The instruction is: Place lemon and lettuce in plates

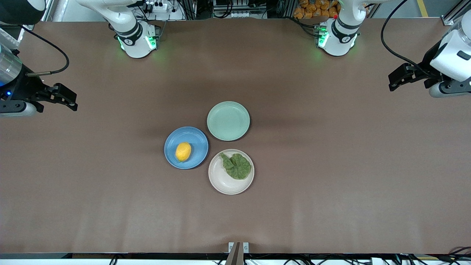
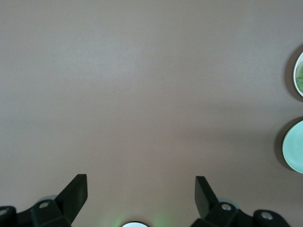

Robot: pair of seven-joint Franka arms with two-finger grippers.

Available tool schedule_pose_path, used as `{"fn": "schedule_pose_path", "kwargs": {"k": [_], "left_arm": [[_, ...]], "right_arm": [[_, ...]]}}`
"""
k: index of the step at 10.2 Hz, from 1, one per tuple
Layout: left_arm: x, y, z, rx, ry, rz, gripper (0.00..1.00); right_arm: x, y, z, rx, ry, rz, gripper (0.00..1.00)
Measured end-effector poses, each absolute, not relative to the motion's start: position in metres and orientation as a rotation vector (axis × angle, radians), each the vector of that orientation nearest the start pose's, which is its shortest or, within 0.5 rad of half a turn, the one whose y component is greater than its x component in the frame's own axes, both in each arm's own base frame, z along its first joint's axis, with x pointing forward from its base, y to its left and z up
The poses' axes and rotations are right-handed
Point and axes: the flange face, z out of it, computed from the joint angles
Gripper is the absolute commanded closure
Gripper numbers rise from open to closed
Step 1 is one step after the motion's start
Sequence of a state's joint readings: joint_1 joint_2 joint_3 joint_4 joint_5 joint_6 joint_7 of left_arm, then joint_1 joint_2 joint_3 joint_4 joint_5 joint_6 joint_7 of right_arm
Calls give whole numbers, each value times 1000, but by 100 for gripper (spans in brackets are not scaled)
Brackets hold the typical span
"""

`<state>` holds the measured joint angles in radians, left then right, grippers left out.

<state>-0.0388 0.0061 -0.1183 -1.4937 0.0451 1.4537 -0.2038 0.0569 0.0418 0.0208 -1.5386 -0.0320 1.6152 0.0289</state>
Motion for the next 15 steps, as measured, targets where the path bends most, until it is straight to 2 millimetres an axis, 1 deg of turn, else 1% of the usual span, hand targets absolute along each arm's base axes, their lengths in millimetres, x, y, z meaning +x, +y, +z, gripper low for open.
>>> {"fn": "schedule_pose_path", "kwargs": {"k": [2, 4, 5, 8, 9, 13, 15], "left_arm": [[539, -78, 648, -3089, -78, 55, 0], [540, -70, 650, -3089, -100, 48, 0], [541, -64, 651, -3090, -116, 48, 0], [544, -35, 649, -3163, -149, 71, 0], [545, -31, 647, -3166, -155, 76, 0], [545, -33, 644, -3165, -151, 88, 0], [546, -31, 642, -3135, -144, 85, 0]], "right_arm": [[571, 41, 620, -3169, -79, -57, 0], [571, 41, 620, -3169, -80, -56, 0], [570, 42, 620, -3169, -83, -55, 0], [570, 43, 620, -3169, -87, -50, 0], [570, 43, 620, -3169, -87, -47, 0], [570, 42, 619, -3170, -84, -44, 0], [569, 42, 619, -3170, -84, -42, 0]]}}
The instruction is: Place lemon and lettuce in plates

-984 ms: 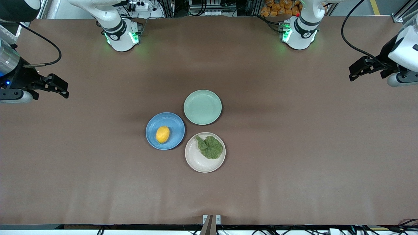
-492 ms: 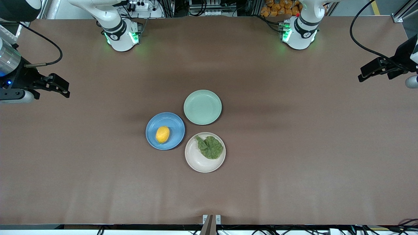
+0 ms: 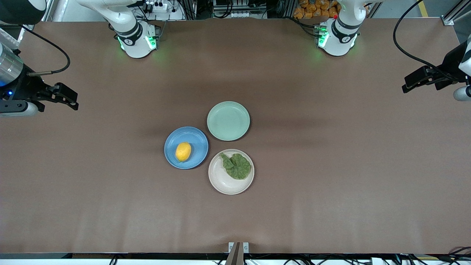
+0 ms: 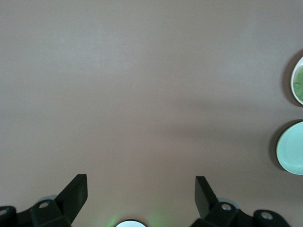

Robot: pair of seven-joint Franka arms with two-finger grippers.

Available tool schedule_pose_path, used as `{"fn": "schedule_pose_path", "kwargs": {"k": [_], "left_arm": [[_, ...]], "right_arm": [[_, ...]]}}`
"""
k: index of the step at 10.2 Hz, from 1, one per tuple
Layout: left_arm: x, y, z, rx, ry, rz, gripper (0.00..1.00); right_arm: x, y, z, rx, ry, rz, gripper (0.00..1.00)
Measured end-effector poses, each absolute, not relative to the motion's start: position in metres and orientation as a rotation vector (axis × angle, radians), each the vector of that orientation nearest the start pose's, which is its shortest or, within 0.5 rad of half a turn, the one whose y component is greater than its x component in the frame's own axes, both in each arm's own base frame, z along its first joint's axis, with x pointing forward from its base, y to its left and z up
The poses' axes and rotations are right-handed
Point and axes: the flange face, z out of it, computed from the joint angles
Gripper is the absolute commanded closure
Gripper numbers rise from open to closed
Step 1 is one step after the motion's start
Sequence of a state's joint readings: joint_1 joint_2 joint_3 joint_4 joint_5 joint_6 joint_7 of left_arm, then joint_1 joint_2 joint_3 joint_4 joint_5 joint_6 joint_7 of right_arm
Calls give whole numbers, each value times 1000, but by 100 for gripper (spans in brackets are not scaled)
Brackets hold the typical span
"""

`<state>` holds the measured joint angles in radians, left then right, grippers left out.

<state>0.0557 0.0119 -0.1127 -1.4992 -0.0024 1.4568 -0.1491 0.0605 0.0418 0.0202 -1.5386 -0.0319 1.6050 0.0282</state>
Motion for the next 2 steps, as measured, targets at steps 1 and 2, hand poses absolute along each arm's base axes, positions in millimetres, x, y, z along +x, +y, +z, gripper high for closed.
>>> {"fn": "schedule_pose_path", "kwargs": {"k": [1, 2], "left_arm": [[546, -32, 642, -3118, -129, 76, 0], [546, -33, 642, -3114, -114, 74, 0]], "right_arm": [[569, 43, 619, -3170, -85, -37, 0], [569, 43, 619, -3170, -85, -36, 0]]}}
